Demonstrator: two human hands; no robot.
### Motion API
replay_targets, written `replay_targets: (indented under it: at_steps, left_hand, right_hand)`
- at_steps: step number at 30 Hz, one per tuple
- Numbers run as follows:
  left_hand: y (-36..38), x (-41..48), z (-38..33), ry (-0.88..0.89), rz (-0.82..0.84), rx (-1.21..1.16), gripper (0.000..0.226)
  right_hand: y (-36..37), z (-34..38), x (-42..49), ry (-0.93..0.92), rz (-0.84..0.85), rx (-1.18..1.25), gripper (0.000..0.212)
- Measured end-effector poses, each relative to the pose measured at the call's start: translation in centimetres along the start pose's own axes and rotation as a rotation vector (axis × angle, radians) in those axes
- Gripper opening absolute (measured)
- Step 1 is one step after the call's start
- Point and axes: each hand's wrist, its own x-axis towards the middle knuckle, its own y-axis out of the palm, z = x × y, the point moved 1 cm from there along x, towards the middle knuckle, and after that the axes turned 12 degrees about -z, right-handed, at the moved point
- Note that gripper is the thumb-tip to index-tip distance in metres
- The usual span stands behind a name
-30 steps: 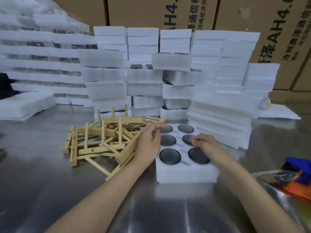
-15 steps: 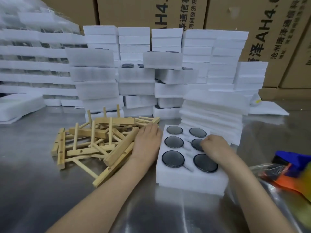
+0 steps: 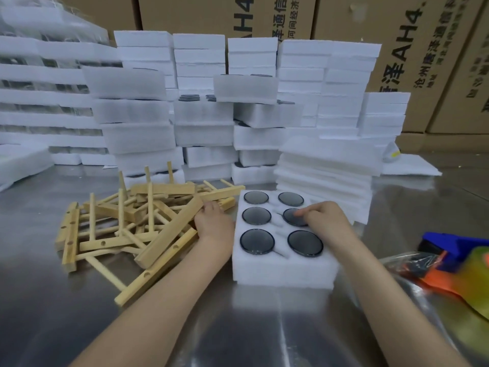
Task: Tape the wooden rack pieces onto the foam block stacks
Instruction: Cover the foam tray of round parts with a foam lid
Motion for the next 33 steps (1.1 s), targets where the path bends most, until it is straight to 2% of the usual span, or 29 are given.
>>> replay_targets:
  at_steps: [3,6,8,10,11,13,16,20,22,25,26,27,29,30,31,33]
  left_hand:
    - [-0.3,-0.1,0.7,-0.055,0.014,-0.197,0.037]
    - [-1.1,-0.3,1.8,-0.125,-0.212,-0.573,0.023]
    - [-1.7,-0.6,2.3,-0.212,-0.312,-0.966,0.023]
    - [-2.4,-0.8,2.1,-0.253,-0.241,-1.318,0.026]
    - [-2.5,-1.0,1.5,-0.234,-0.176,-1.404,0.026]
    - [-2.0,-1.2,0.3,-0.207,-0.079,-1.483,0.043]
    - [-1.2,-1.2,-0.5,-0.273,0.0,-1.642,0.05]
    - [-1.0,-0.7,-0.4,-0.398,0.015,-1.76,0.043]
    - [-1.1,-0.8,-0.6,-0.427,0.007,-1.752,0.042]
    - [-1.6,-1.2,-0.7,-0.401,-0.083,-1.725,0.038]
    - [-2.1,-1.3,-0.4,-0.416,-0.104,-1.787,0.036]
    - [-2.5,-1.3,-0.1,-0.472,-0.099,-1.878,0.033]
    - [-3.1,-1.2,0.8,-0.597,-0.059,-2.065,0.029]
    - [-3.0,-1.0,1.3,-0.617,-0.041,-2.134,0.038]
    - [-2.8,-0.8,1.6,-0.609,-0.027,-2.164,0.046]
    - [-2.9,-0.8,1.9,-0.568,0.037,-2.16,0.052]
  right_hand:
    - [1.4,0.5,0.8,-0.045,-0.054,-0.044,0.029]
    - [2.3,0.7,0.9,-0.128,-0.149,0.004,0.034]
    - [1.4,1.1,1.4,-0.342,-0.343,0.021,0.037]
    - [-0.5,1.7,3.0,-0.631,-0.62,-0.184,0.04]
    - [-1.4,1.8,4.3,-0.702,-0.696,-0.312,0.042]
    - [-2.9,1.1,6.9,-0.676,-0.652,-0.548,0.041]
    - [-3.0,-0.7,8.8,-0.542,-0.538,-0.651,0.035]
    - [-2.8,-1.3,9.0,-0.602,-0.642,-0.495,0.031]
    - [-3.1,-0.6,8.8,-0.65,-0.765,-0.39,0.029]
    - [-3.5,0.7,7.5,-0.821,-0.931,-0.14,0.024]
    - [-3.3,0.8,6.7,-0.895,-0.894,-0.049,0.024]
    - [-3.0,0.7,6.0,-0.947,-0.789,0.041,0.025]
    - [-2.5,0.8,4.4,-0.868,-0.45,0.242,0.027]
    - [-2.1,0.7,3.6,-0.803,-0.282,0.303,0.024]
    - [-1.7,0.6,3.0,-0.792,-0.167,0.323,0.021]
    - [-1.3,0.0,2.7,-0.83,-0.105,0.213,0.021]
